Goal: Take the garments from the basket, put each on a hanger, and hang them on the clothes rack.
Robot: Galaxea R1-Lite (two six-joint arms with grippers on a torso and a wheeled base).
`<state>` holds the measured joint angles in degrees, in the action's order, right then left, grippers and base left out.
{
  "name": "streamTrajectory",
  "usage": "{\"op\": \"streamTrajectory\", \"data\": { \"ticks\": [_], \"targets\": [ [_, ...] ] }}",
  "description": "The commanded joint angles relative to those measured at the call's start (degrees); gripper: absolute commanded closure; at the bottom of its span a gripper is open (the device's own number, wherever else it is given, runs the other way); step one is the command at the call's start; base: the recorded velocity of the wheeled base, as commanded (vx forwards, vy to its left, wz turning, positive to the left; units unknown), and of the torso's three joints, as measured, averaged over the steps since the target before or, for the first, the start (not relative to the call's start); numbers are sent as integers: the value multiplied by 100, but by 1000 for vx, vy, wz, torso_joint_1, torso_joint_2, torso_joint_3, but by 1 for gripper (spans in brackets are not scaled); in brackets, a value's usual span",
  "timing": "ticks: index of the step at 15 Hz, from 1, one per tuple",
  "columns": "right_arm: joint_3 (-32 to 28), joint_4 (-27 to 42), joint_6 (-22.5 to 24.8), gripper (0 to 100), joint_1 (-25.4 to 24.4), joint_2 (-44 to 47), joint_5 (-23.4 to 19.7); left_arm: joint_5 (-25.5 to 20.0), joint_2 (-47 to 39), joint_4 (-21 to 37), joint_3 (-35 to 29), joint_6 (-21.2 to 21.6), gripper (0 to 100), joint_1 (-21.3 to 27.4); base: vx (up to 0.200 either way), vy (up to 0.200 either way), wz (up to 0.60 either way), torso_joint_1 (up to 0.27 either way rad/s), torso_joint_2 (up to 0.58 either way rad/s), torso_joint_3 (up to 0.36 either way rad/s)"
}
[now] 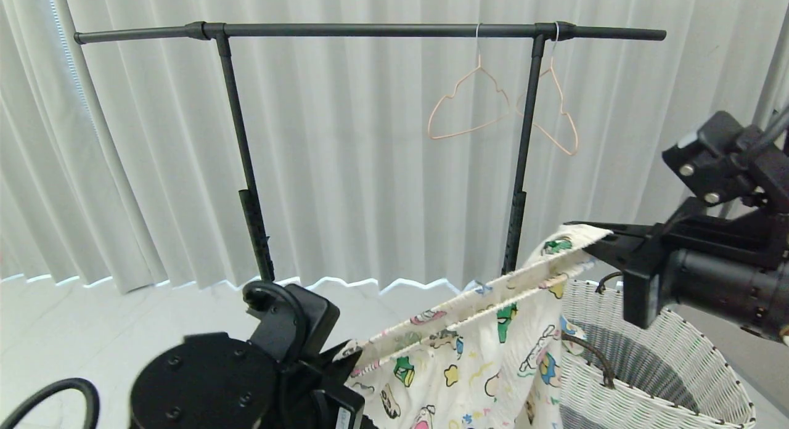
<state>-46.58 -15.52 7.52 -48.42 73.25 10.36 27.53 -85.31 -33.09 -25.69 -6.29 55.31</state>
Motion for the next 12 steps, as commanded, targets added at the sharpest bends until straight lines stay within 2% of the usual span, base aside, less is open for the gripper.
{"op": "streamTrajectory", "data": {
  "ticks": [1,2,4,6,7,9,12],
  "targets": [
    [369,559,4,100,333,-1006,18,-2,507,276,-675,409,100,-213,0,0,0,0,0,0],
    [334,840,4,100,351,-1226,10,-2,603,953,-1246,462,100,-345,0,0,0,0,0,0],
    [70,1165,4,100,395,-1437,18,-37,744,2834,-2591,392,100,-521,0,0,0,0,0,0],
    [-536,1411,12,100,535,-1437,18,-142,744,4205,-3847,207,100,-556,0,0,0,0,0,0],
    [-536,1411,12,100,535,-1437,18,-142,744,4205,-3847,207,100,-556,0,0,0,0,0,0],
    [-1406,1824,21,100,571,-1358,10,-634,761,5849,-5596,190,100,-416,0,0,0,0,0,0],
    [-1784,2088,109,100,571,-1358,1,-775,761,6974,-6818,119,100,235,0,0,0,0,0,0]
  ]
}}
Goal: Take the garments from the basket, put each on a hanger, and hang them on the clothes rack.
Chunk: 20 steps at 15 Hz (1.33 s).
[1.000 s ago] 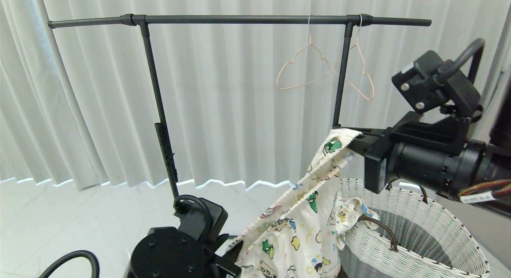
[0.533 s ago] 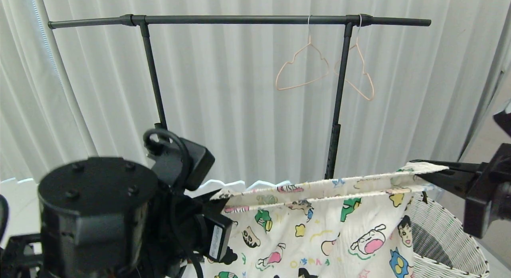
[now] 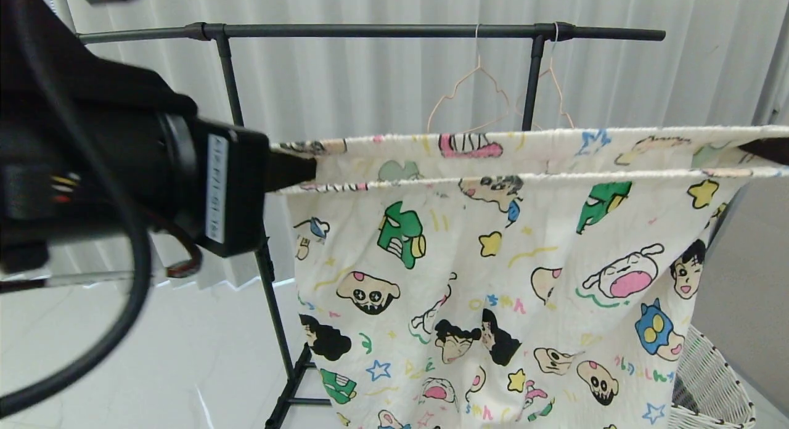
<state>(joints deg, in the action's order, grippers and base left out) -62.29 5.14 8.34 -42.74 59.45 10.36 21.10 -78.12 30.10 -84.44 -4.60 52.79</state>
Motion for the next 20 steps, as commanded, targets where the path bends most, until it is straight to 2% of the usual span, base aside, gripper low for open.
{"op": "streamTrajectory", "data": {
  "ticks": [1,3,7,10,11,12,15,16,20],
  "targets": [
    [-336,30,159,100,3,49,-17,-133,42,796,-1180,-50,100,689,0,0,0,0,0,0],
    [-617,30,309,100,-6,251,-25,-133,7,805,-1470,-59,100,742,0,0,0,0,0,0],
    [-714,118,335,100,11,304,-17,-106,7,796,-1391,-77,100,724,0,0,0,0,0,0],
    [-890,1516,247,100,99,-224,-122,-97,-90,532,-1224,-50,100,698,0,0,0,0,0,0],
    [-925,2034,115,100,99,-452,-439,-80,-169,242,-1215,-50,100,645,0,0,0,0,0,0],
    [-934,2456,71,100,90,-681,-940,17,-239,49,-1171,-50,100,628,0,0,0,0,0,0],
    [-837,3326,71,100,3,-1129,-2117,157,-424,-452,-846,-50,100,619,0,0,0,0,0,0],
    [-775,3397,80,100,-59,-1182,-2275,157,-476,-602,-784,-50,100,619,0,0,0,0,0,0],
    [-547,3388,71,100,-516,-1208,-2337,289,-555,-716,-687,-59,100,619,0,0,0,0,0,0]
  ]
}}
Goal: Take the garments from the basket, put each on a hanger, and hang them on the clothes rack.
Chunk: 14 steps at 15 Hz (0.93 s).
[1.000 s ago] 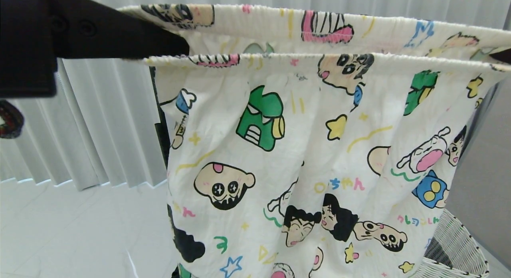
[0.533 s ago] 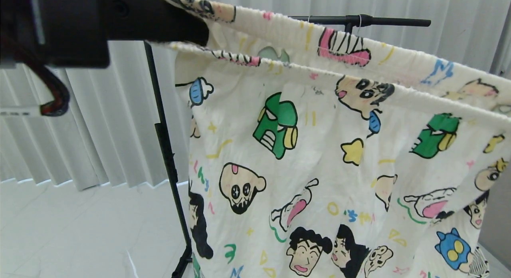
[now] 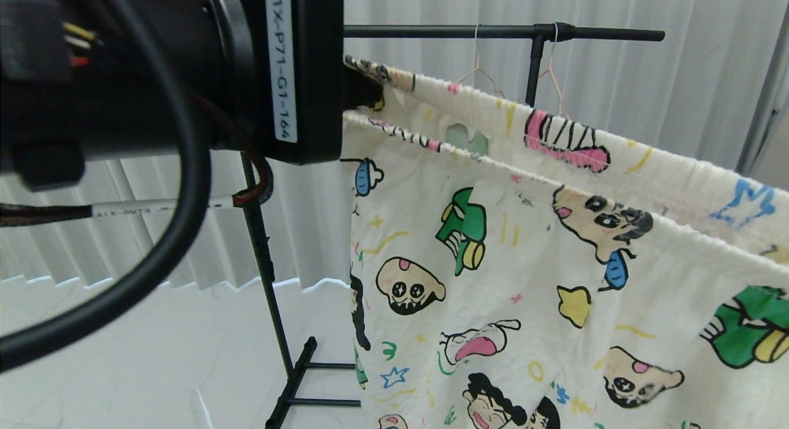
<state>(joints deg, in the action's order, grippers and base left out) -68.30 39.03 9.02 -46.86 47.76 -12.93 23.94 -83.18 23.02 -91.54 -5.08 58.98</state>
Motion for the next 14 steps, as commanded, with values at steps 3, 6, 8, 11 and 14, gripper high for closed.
{"op": "streamTrajectory", "data": {
  "ticks": [3,6,8,11,14],
  "targets": [
    [195,-1,3,100,-104,-100,10,216,3,1,242,-10,100,17,0,0,0,0,0,0],
    [344,-133,30,100,37,-21,669,427,240,45,514,-19,100,167,0,0,0,0,0,0],
    [625,-942,12,100,37,146,1241,436,522,300,796,-19,100,369,0,0,0,0,0,0],
    [854,-2603,-6,100,300,770,1452,436,882,994,1042,-388,100,791,0,0,0,0,0,0],
    [810,-3772,3,100,353,1525,1443,445,1128,1047,1657,-502,100,1230,0,0,0,0,0,0]
  ]
}}
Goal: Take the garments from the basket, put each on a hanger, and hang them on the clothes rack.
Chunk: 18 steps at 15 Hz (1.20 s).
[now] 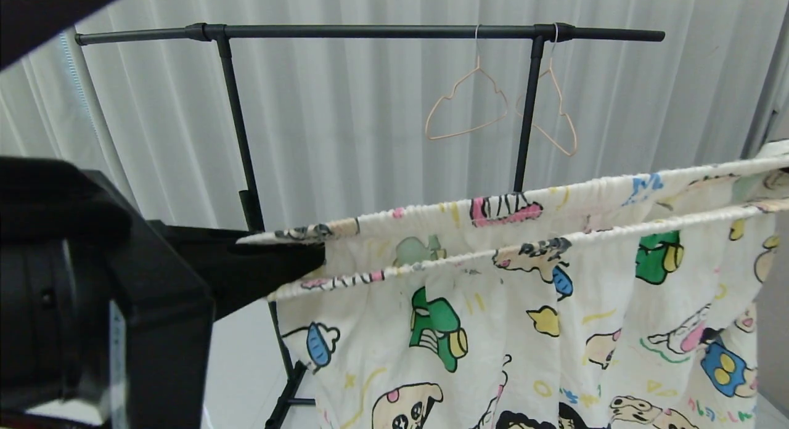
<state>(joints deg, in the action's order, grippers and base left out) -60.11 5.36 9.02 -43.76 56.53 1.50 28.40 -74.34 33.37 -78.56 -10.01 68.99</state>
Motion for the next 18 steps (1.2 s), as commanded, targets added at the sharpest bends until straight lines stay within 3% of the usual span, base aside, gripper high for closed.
{"op": "streamTrajectory", "data": {
  "ticks": [1,4,5,7,12,14,16,18],
  "targets": [
    [-1,-686,3,100,43,842,8,7,306,3,473,-19,100,431,0,0,0,0,0,0],
    [-18,-1292,12,100,43,1405,-36,7,464,3,508,-19,100,1082,0,0,0,0,0,0],
    [-18,-1310,12,100,35,1422,-36,7,464,3,508,-19,100,1091,0,0,0,0,0,0],
    [-97,-2039,21,100,26,1985,-44,148,508,3,526,-19,100,1143,0,0,0,0,0,0],
    [-247,-2057,21,100,114,2143,-27,157,657,3,605,-10,100,1091,0,0,0,0,0,0],
    [-255,-1846,47,100,553,1950,-44,157,640,3,587,96,100,695,0,0,0,0,0,0],
    [-308,-1196,47,100,1001,1519,-238,113,570,-32,578,649,100,-245,0,0,0,0,0,0],
    [-317,-484,47,100,1160,1062,-519,-177,350,-445,499,931,100,-966,0,0,0,0,0,0]
  ]
}}
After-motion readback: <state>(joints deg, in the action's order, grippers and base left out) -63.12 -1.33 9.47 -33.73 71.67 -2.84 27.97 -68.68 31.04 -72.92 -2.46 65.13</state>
